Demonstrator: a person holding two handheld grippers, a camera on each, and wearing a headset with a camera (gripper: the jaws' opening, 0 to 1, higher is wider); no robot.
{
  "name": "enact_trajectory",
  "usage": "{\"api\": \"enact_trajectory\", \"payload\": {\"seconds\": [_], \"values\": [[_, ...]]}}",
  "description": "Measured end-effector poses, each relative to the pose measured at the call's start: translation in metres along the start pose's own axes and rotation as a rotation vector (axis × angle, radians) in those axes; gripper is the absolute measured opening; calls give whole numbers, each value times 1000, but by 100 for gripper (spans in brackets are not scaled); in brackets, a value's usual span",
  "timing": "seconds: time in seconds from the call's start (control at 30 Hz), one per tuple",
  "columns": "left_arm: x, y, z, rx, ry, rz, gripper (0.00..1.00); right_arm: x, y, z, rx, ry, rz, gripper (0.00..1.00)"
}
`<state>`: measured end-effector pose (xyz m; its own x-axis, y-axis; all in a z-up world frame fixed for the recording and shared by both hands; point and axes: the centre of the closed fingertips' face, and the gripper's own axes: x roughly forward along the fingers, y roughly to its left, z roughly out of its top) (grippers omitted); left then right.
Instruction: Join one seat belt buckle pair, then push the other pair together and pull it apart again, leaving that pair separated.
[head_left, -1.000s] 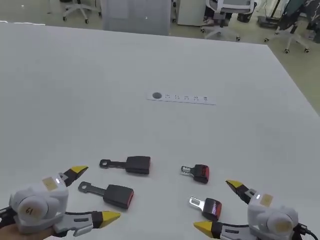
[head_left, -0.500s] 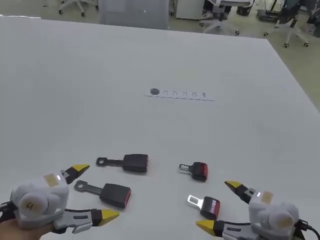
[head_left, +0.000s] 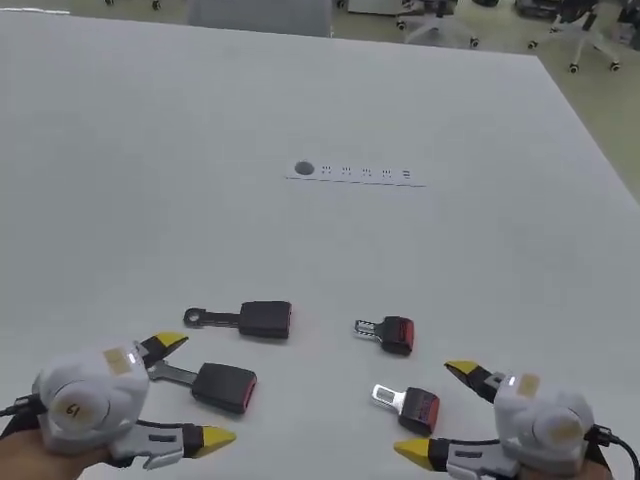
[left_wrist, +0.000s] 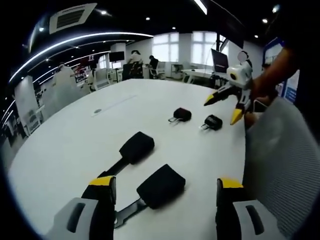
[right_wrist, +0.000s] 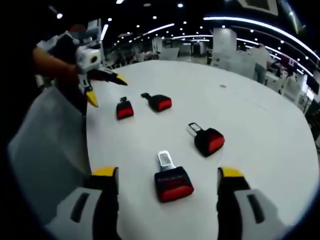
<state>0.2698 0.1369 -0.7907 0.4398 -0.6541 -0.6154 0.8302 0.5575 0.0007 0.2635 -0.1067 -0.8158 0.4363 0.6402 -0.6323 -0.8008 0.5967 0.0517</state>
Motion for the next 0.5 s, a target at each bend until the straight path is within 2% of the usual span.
{"api": "enact_trajectory", "payload": {"seconds": [0.23, 0.5], "values": [[14, 5, -10, 56, 57, -64, 82, 2, -2, -9, -20, 51, 54, 79], [28, 8, -22, 134, 130, -130, 77, 5, -3, -15, -27, 81, 100, 76]]}}
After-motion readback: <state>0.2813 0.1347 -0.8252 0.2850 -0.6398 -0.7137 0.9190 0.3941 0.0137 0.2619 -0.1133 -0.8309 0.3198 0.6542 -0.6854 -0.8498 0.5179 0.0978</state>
